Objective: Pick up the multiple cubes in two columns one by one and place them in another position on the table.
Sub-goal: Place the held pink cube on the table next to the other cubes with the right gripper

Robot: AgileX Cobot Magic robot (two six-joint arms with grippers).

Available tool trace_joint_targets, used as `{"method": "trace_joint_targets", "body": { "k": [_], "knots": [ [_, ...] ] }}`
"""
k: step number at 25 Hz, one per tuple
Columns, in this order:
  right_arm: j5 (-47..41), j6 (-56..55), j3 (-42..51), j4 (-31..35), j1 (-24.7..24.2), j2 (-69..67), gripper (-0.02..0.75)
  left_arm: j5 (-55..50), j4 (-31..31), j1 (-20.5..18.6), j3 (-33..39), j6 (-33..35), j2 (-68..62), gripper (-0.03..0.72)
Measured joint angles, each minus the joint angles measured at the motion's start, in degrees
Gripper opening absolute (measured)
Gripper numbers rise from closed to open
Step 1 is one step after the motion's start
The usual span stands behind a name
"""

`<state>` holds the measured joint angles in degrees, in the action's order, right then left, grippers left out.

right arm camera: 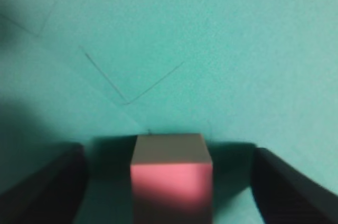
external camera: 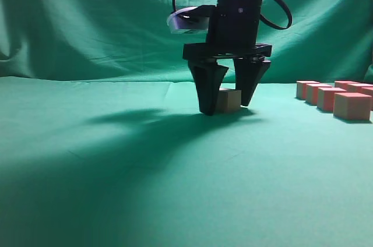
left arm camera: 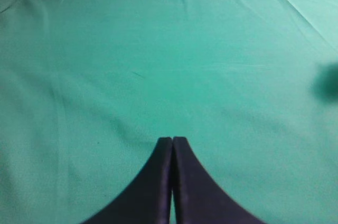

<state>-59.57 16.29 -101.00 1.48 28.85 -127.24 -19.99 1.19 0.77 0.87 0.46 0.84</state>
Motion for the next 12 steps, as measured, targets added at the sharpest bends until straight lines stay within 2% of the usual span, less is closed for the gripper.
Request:
{"method": "trace_joint_targets", "body": {
  "k": [2,8,12],
  "knots": [
    [-1.72,-0.63,-0.95,0.00,0.00,-0.09,0.633,0.00,0.00,0.00,0.00,0.00,0.00,0.000],
    [-9.44,-2.24,-10.46,0.00,0.00,-0.22,0.621,0.00,0.00,0.00,0.00,0.00,0.00,0.000],
    [-10.69,-4.20,-16.74,0.00,0.00,1.68,0.621,0.00,0.00,0.00,0.00,0.00,0.00,0.000]
  ]
}}
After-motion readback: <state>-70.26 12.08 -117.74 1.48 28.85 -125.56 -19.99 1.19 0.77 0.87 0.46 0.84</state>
